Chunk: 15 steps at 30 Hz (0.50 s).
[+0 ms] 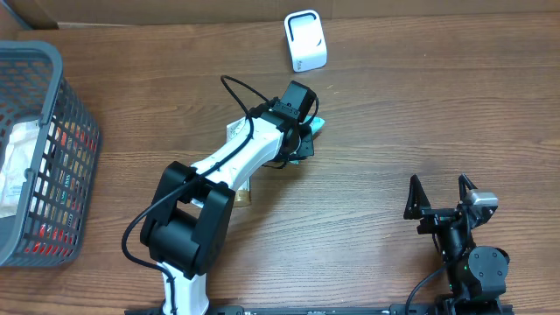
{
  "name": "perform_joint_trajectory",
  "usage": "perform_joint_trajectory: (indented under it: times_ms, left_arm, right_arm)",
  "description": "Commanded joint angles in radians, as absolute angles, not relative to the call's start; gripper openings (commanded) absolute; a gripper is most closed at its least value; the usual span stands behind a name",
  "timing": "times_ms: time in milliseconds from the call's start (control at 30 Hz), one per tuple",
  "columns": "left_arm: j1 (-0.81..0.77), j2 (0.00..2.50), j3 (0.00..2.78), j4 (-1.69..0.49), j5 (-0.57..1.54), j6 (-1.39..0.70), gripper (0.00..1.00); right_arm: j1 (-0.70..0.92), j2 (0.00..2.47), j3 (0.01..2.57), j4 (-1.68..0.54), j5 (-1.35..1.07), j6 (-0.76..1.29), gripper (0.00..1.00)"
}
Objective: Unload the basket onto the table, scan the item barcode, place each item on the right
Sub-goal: 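Carry the green tissue pack out and drop it right of the tube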
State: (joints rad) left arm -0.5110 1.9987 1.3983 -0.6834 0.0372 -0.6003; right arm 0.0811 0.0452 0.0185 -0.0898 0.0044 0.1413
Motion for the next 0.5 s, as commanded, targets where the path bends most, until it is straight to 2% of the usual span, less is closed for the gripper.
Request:
perform_joint_trajectory:
  times_ms: [0,33,67,267,467]
  left_arm:
    - [-0.518,2.025,1.394,-0.680,0.060,-0.606,0.48]
    - [-0.513,2.025,1.397,-0.680,0.056,-0.598,0.57]
    - [-0.507,2.025,1.404,-0.682,0.057,-0.596,0.59]
    - [-0.463,1.962,1.492,-0.739,0.089,-0.516,0.61]
    - [-0.443,1.851,1.707,-0.887,0.098,-0.413,0.64]
  right_arm:
    - [0.085,0.044,0.008,-0.083,0.006,0.138,1.00]
    - [0.085,0.044,0.008,-0.084,0.007,0.138,1.00]
    - [0.085,0.044,0.008,-0.084,0.007,0.138,1.00]
    - [0.085,0.044,0.008,-0.083,0.007,0.138,1.00]
    - [0.085,0.044,0.008,-0.084,0.007,0.138,1.00]
